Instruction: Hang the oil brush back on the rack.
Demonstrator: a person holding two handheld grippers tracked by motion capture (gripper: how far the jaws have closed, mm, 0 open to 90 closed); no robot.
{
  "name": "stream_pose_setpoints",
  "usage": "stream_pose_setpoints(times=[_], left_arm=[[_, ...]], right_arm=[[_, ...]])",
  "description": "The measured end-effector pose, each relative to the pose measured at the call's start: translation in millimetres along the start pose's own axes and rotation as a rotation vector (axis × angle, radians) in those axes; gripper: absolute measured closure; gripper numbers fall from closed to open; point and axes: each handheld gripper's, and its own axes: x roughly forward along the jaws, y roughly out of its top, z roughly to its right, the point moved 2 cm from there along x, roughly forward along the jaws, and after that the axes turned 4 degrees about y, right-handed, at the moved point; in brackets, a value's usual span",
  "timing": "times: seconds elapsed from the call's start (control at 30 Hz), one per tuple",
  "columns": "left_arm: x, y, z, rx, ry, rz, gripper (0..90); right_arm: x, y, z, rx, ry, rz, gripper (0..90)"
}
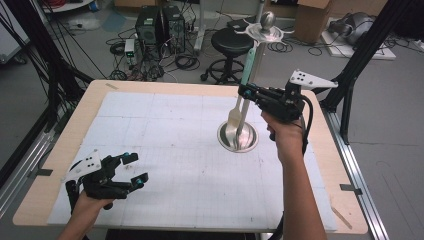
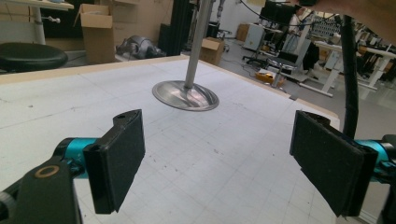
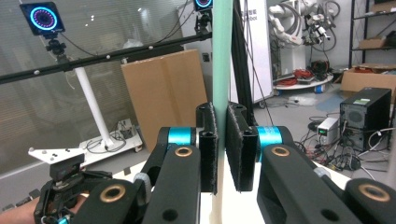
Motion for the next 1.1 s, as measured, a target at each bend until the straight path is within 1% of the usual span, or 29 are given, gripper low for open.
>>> stream_pose_setpoints(times=[0.1,0.2,0.33,0.4,0.53,0.63,0.7,0.73,0.77,0.8,0.83,0.87,0.9,0.93,0.97,1.03,1.07,1.1], left_arm=[[0.0,0.0,-0.1,0.001,-0.001,0.000,18.5],[0.0,0.1,-0.1,-0.005,-0.003,0.003,18.5],[-0.2,0.1,0.0,-0.005,-0.004,0.001,18.6],[-0.3,0.2,0.0,-0.008,-0.006,0.002,18.6],[-0.3,0.3,-0.3,-0.009,-0.004,0.004,18.6],[-0.6,0.3,-0.5,-0.005,-0.006,0.001,18.6],[-0.5,0.3,-0.2,-0.009,-0.006,0.002,18.6],[-0.5,0.2,-0.3,-0.009,-0.006,0.002,18.6],[-0.5,0.2,-0.3,-0.009,-0.006,0.003,18.6],[-0.6,0.1,-0.4,-0.014,-0.008,0.008,18.6],[-0.8,0.0,-0.7,-0.023,-0.008,0.010,18.5],[-1.0,-0.1,-1.1,-0.025,-0.006,0.012,18.5],[-1.4,-0.3,-1.6,-0.028,-0.003,0.014,18.5],[-1.8,-0.6,-2.3,-0.030,0.000,0.015,18.5],[-2.3,-0.8,-3.2,-0.031,0.003,0.014,18.5],[-2.6,-1.2,-4.3,-0.041,0.008,0.020,18.5],[-2.9,-1.3,-5.0,-0.042,0.009,0.019,18.5],[-2.8,-1.4,-5.3,-0.044,0.012,0.023,18.5]], right_arm=[[-1.7,2.7,4.6,0.009,-0.008,0.016,84.3],[-1.8,3.3,6.7,0.011,-0.016,0.010,84.3],[-2.7,5.6,10.5,0.019,-0.028,0.016,84.3],[-2.2,6.3,12.4,0.023,-0.041,0.004,84.3],[-2.4,5.6,13.9,0.030,-0.042,-0.003,84.3],[-3.5,5.5,16.4,0.033,-0.055,0.003,84.3],[-3.6,5.2,16.8,0.034,-0.059,0.002,84.3],[-3.8,4.3,16.5,0.033,-0.073,-0.015,83.9],[-3.8,4.3,16.5,0.033,-0.073,-0.015,83.9],[-4.0,3.7,16.3,0.026,-0.086,-0.024,83.3],[-5.2,3.6,13.8,0.011,-0.112,-0.014,73.2],[-6.3,3.5,12.3,0.001,-0.130,-0.012,68.6],[-6.3,3.5,12.3,0.001,-0.130,-0.012,68.6],[-8.2,2.5,8.1,-0.024,-0.191,-0.023,58.4],[-8.2,2.5,8.1,-0.024,-0.191,-0.023,58.4],[-10.4,0.1,4.2,-0.051,-0.237,-0.040,49.0],[-12.8,-4.3,2.0,-0.062,-0.272,-0.063,44.1],[-14.1,-7.3,1.2,-0.067,-0.295,-0.080,40.9]])
